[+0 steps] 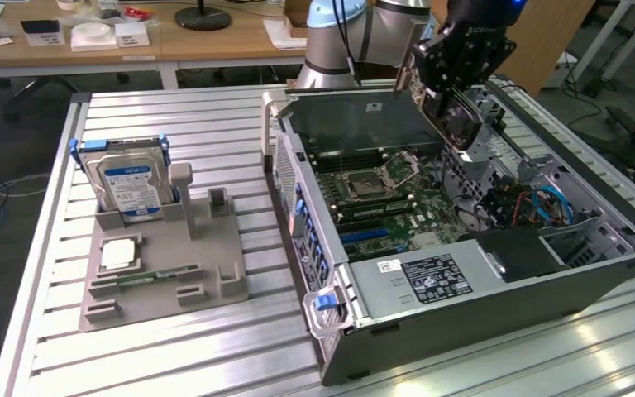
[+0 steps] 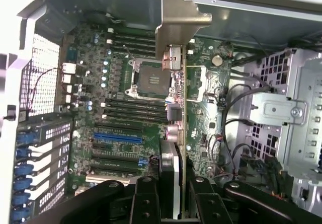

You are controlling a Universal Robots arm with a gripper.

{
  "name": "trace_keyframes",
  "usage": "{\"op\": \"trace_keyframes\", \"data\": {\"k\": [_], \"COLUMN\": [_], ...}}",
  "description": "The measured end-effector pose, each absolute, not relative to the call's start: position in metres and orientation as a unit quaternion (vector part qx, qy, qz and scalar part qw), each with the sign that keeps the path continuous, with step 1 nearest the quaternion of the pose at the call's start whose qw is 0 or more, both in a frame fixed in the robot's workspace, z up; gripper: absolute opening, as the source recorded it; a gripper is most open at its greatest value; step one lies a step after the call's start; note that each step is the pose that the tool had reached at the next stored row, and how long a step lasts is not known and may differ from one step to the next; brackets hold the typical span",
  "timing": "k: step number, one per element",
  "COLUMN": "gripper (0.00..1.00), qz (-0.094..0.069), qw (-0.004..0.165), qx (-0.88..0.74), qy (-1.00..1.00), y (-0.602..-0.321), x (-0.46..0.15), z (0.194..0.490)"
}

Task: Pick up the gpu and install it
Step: 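Insert the gpu into the slot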

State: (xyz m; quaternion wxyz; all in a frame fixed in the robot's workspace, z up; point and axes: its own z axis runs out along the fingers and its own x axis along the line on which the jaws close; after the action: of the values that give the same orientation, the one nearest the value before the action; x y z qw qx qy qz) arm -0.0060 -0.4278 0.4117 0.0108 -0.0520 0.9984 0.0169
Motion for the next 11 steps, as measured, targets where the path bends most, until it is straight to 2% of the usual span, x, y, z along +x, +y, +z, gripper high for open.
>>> {"op": "trace_keyframes", "data": {"k": [11], "gripper": [0.28], "qz": [0.017], "qw": [0.01], "qx": [-0.1], "qy": [0.995], "y": [-0.428], "x": [-0.0071], "z": [0.4118]}}
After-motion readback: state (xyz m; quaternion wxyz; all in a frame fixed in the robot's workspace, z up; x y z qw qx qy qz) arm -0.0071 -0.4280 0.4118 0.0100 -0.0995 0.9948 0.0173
